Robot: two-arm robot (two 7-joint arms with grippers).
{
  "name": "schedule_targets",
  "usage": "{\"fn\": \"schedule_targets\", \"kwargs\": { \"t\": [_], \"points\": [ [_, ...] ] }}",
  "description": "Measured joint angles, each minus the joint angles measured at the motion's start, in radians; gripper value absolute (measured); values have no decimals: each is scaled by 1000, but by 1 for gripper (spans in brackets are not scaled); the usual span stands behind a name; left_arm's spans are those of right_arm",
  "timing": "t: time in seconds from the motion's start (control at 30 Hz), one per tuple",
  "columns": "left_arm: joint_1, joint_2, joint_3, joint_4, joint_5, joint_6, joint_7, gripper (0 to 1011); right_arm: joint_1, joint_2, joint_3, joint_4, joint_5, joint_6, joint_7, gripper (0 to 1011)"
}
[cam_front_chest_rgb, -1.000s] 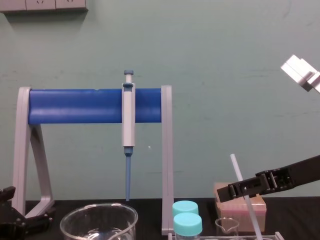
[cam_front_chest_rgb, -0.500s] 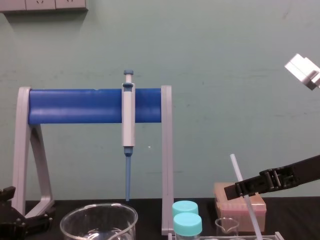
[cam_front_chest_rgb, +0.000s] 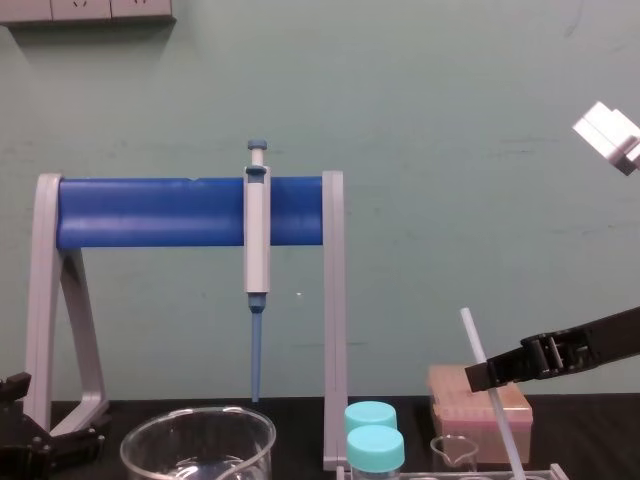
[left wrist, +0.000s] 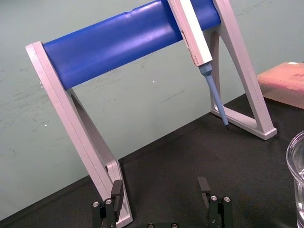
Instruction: Pick up the stirring rod with one hand, then place it down.
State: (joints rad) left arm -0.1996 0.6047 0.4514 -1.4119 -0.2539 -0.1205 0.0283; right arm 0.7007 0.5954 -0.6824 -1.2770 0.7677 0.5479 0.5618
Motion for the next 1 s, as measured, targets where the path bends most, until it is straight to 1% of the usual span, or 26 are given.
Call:
{"fn": "schedule_targets", "kwargs": {
  "t": [0.1, 0.17, 0.5, 0.63, 0.83, 0.93, 0.97, 1.0],
  "points": [
    [0, 0, 0, 0, 0, 0, 0, 1005, 0, 2, 0, -1, 0, -2, 0, 88],
    [0, 0, 0, 0, 0, 0, 0, 1005, 0, 2, 1, -2, 0, -4, 0, 71],
    [0, 0, 0, 0, 0, 0, 0, 1005, -15, 16, 15, -30, 10, -16, -4, 71],
    [0, 0, 0, 0, 0, 0, 0, 1005, -32, 29, 28, -56, 23, -25, -12, 70],
    [0, 0, 0, 0, 0, 0, 0, 1005, -76, 58, 64, -117, 55, -53, -33, 70],
    [0, 0, 0, 0, 0, 0, 0, 1005, -113, 85, 93, -168, 77, -82, -52, 70],
    [0, 0, 0, 0, 0, 0, 0, 1005, -113, 85, 93, -168, 77, -82, -52, 70],
    [0, 0, 0, 0, 0, 0, 0, 1005, -128, 96, 104, -190, 84, -94, -60, 70]
  ]
}}
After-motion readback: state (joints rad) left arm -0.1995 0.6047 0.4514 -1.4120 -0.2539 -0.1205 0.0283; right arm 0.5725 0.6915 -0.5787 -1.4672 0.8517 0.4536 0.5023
